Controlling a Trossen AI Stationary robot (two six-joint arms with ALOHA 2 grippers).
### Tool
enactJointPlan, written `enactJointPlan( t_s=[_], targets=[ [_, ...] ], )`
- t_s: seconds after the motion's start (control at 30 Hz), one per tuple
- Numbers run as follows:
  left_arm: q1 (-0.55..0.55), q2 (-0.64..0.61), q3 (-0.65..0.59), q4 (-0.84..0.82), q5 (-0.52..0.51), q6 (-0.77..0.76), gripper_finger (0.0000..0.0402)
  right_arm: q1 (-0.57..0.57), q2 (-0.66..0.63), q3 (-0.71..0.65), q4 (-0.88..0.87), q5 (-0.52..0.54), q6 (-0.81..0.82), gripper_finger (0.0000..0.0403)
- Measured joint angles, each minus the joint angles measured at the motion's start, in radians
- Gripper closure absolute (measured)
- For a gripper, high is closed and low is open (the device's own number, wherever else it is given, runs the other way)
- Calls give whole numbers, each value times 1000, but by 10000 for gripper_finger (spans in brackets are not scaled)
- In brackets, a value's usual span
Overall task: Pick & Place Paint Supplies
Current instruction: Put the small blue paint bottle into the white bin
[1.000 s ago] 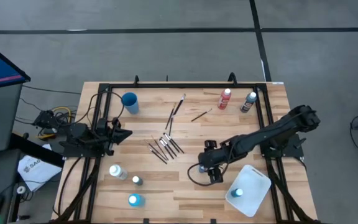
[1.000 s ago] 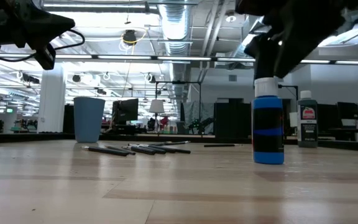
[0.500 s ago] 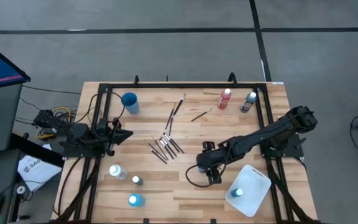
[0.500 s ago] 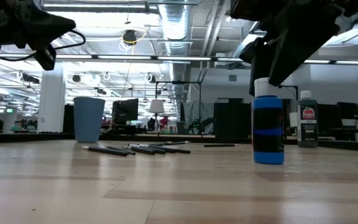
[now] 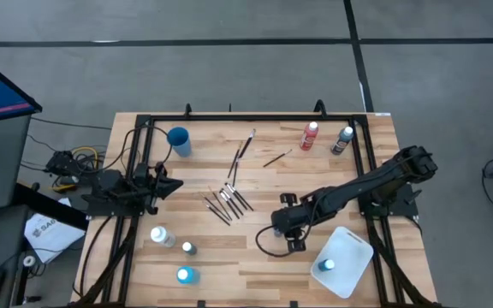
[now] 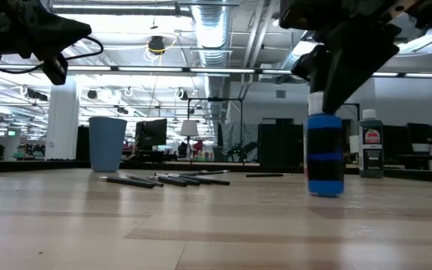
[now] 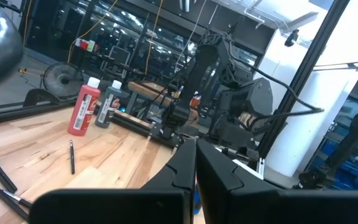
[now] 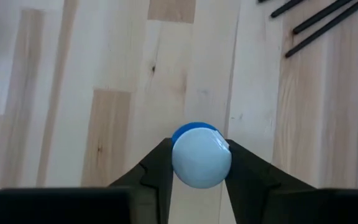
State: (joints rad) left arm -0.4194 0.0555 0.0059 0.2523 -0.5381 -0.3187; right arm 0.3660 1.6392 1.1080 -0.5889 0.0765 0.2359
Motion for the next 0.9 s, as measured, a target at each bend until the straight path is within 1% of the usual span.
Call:
enactJointPlan(
  t_s=[0.27,0.4,0.53,0.77,0.9],
  targets=[
    [0,0,0,2,0,0,398,3,-5,2,-12,1,24,297],
    [0,0,0,4,0,0,398,30,-55,42,-75,3,55,297],
    [0,0,0,5,0,0,398,81,-123,89,-166,5,113,297],
    [0,13,0,3,0,0,398,231,-244,153,-320,112,295,297],
    [0,17,0,5,0,0,398,335,-312,163,-387,213,428,296]
  ],
)
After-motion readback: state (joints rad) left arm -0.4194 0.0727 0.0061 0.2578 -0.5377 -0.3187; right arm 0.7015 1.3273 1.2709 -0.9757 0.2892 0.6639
